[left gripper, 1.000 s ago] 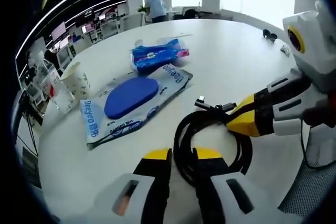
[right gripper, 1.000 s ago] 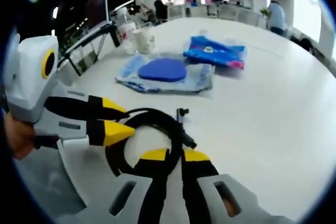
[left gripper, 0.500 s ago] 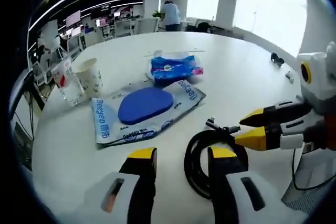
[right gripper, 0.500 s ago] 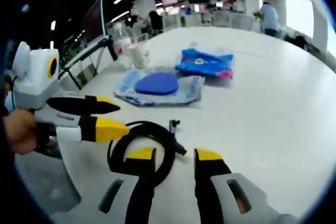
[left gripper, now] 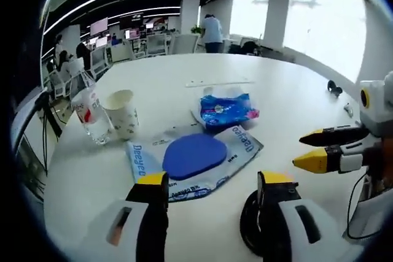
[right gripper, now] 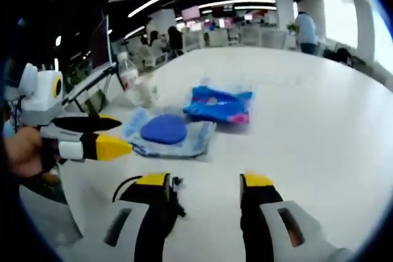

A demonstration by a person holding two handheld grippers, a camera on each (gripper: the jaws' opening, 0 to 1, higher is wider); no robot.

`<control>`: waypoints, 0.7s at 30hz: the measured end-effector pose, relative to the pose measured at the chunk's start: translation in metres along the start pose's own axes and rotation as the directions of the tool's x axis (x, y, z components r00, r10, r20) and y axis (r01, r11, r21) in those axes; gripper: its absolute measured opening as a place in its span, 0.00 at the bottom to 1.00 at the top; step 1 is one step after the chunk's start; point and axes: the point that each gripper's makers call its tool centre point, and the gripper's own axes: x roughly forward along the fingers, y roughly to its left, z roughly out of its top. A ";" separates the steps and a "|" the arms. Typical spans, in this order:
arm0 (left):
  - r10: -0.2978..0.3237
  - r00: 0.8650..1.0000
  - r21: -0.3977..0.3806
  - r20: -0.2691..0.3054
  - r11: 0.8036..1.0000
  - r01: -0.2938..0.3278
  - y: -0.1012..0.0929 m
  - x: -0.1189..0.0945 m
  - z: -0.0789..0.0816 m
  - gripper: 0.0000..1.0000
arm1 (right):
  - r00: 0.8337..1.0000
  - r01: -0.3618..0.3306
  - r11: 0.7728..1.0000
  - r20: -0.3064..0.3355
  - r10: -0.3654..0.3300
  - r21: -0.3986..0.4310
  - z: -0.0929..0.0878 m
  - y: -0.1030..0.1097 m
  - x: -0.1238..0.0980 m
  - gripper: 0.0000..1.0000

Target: Arrange the tabletop items into an orderly group along one side of the table until the central work area is clear of visible clutter.

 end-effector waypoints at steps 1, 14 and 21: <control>0.002 1.000 -0.002 0.001 1.000 -0.002 0.001 0.001 0.001 0.58 | 1.000 0.002 1.000 0.002 -0.002 0.000 0.002 -0.002 0.001 0.49; -0.017 1.000 0.006 0.017 1.000 0.017 0.005 0.024 0.023 0.71 | 1.000 0.025 1.000 -0.011 -0.026 -0.015 0.022 -0.026 0.025 0.68; -0.029 0.999 0.027 0.030 0.999 0.028 0.003 0.041 0.038 0.82 | 0.998 0.042 0.998 -0.041 -0.045 -0.051 0.031 -0.043 0.037 0.79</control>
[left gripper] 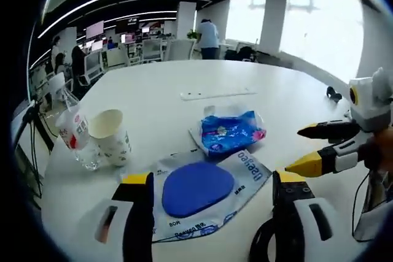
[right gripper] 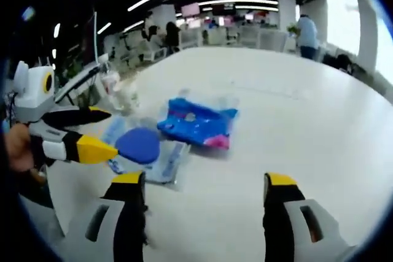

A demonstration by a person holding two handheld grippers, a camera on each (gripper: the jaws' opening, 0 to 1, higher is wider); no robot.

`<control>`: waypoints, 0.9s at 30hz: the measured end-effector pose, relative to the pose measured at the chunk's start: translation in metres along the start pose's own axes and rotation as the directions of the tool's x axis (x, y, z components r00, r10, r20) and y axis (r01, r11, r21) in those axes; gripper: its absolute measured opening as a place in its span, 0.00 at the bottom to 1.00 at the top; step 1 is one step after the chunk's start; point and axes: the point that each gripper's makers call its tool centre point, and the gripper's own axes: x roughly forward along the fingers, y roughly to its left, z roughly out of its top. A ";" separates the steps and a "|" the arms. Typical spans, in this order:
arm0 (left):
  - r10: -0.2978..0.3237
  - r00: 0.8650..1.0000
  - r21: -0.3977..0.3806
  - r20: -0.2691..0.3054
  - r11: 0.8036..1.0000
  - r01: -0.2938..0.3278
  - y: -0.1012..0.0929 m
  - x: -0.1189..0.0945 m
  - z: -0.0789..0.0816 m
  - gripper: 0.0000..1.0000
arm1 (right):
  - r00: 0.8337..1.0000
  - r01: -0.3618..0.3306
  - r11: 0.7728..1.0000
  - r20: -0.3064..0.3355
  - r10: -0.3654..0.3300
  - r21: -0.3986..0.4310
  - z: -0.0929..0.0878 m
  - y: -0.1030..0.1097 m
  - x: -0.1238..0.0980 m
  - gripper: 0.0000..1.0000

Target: Arrange the tabletop items into an orderly group along one side of the table until the central work area is clear of visible clutter.

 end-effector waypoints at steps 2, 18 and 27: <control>0.004 1.000 0.007 0.001 1.000 -0.004 0.002 0.006 0.005 0.86 | 1.000 0.007 1.000 -0.011 -0.007 -0.013 0.002 -0.006 0.003 0.80; -0.045 0.998 0.045 -0.040 0.998 0.047 -0.001 0.061 0.029 0.89 | 0.999 0.028 0.999 -0.044 -0.030 -0.038 0.020 -0.030 0.038 0.90; -0.049 0.998 0.087 -0.051 0.995 0.053 -0.003 0.077 0.041 0.88 | 0.998 0.046 0.999 -0.034 -0.047 -0.024 0.032 -0.033 0.052 0.89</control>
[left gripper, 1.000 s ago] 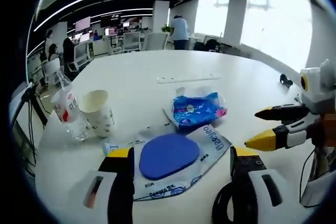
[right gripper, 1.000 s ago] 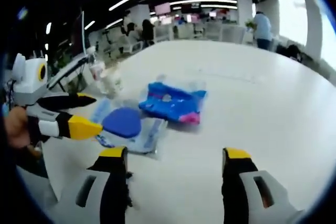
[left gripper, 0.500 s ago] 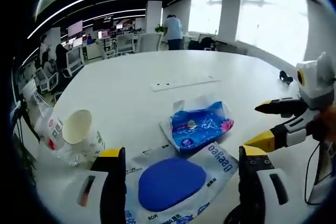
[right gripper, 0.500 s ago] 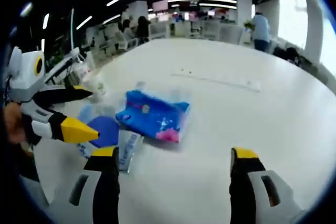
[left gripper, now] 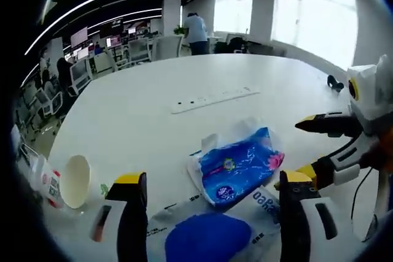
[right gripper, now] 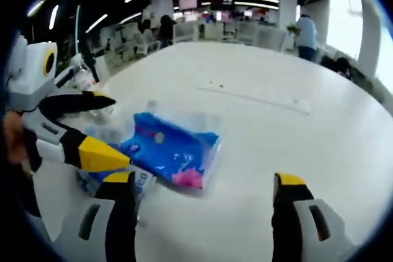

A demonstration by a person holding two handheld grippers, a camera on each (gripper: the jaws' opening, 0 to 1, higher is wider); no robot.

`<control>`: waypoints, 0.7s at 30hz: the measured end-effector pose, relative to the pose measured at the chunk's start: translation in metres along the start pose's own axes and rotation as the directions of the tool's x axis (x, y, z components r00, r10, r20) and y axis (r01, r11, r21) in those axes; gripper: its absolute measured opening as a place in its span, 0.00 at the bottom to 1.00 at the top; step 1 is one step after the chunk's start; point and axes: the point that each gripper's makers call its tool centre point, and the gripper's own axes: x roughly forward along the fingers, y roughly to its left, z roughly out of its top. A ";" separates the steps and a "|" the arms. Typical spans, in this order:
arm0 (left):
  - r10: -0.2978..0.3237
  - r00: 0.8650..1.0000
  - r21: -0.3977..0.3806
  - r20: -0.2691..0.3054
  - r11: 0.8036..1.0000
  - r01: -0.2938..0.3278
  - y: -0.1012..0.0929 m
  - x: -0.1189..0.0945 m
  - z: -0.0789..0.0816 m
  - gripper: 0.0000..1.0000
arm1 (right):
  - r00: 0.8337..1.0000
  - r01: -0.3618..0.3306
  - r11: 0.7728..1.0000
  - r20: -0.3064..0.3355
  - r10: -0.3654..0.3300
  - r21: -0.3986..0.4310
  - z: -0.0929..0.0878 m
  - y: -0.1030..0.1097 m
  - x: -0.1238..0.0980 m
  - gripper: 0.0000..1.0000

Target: Arrange the tabletop items into an orderly group along one side of the table until the central work area is clear of visible clutter.

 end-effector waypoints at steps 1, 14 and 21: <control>0.000 1.000 0.009 -0.001 1.000 0.000 0.000 0.002 0.001 0.87 | 1.000 0.004 1.000 0.002 -0.004 0.006 0.001 -0.001 0.001 0.87; 0.029 0.998 0.019 -0.046 0.999 -0.028 0.013 0.021 -0.002 0.76 | 0.998 0.058 0.997 0.010 -0.058 0.056 0.013 -0.014 0.018 0.70; 0.019 0.998 0.013 -0.067 1.000 -0.018 0.012 0.031 -0.007 0.66 | 0.999 0.045 0.997 0.002 -0.046 0.068 0.012 -0.011 0.024 0.56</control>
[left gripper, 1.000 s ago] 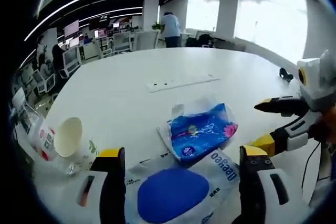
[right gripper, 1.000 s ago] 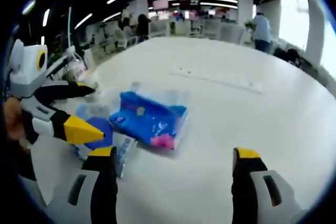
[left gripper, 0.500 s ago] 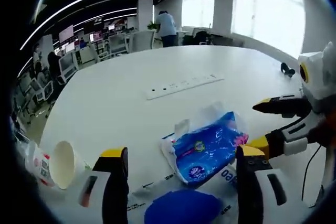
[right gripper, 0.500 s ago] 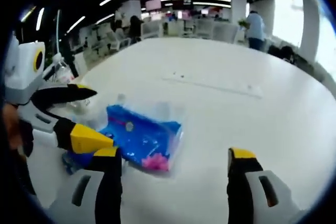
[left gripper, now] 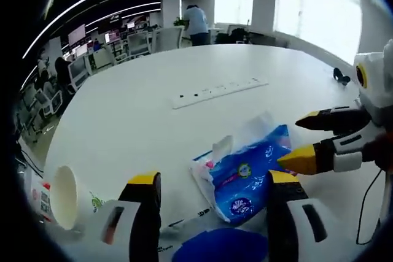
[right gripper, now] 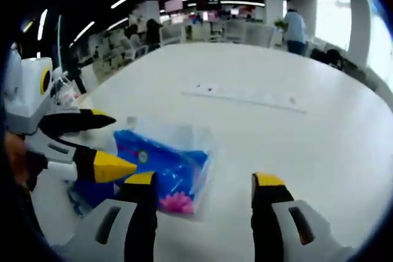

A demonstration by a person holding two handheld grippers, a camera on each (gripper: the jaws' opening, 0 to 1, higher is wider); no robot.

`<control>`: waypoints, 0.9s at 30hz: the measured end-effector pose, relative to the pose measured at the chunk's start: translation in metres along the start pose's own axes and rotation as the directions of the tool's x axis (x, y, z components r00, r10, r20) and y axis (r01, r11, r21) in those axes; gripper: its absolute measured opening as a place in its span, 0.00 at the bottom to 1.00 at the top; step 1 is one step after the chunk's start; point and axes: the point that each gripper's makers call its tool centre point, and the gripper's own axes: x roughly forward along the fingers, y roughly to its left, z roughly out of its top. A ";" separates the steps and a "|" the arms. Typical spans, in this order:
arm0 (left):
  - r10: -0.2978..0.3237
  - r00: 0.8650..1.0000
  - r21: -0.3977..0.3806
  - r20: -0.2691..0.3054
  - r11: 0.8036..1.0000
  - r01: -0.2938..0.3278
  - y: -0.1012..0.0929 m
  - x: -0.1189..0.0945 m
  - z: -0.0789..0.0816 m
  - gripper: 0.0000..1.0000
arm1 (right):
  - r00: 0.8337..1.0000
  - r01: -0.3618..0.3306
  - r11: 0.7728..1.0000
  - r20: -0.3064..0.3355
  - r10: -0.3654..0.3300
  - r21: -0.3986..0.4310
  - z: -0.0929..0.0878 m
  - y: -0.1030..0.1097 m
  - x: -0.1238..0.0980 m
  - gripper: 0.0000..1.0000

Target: Arrange the tabletop items into an orderly group along one side of the table until the central work area is clear of visible clutter.

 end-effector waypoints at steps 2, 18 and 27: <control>-0.010 1.000 -0.003 -0.005 1.000 0.010 -0.002 0.001 -0.001 0.62 | 1.000 0.000 1.000 -0.001 0.000 0.000 0.000 0.000 0.002 0.53; -0.046 0.999 -0.046 -0.024 0.998 0.045 -0.006 0.004 -0.010 0.31 | 0.999 -0.038 0.999 -0.006 0.039 0.039 0.003 0.009 0.004 0.15; -0.032 0.999 -0.054 -0.032 0.998 0.030 -0.001 0.000 -0.013 0.13 | 0.999 -0.037 0.998 -0.018 0.038 0.058 0.000 0.009 0.001 0.01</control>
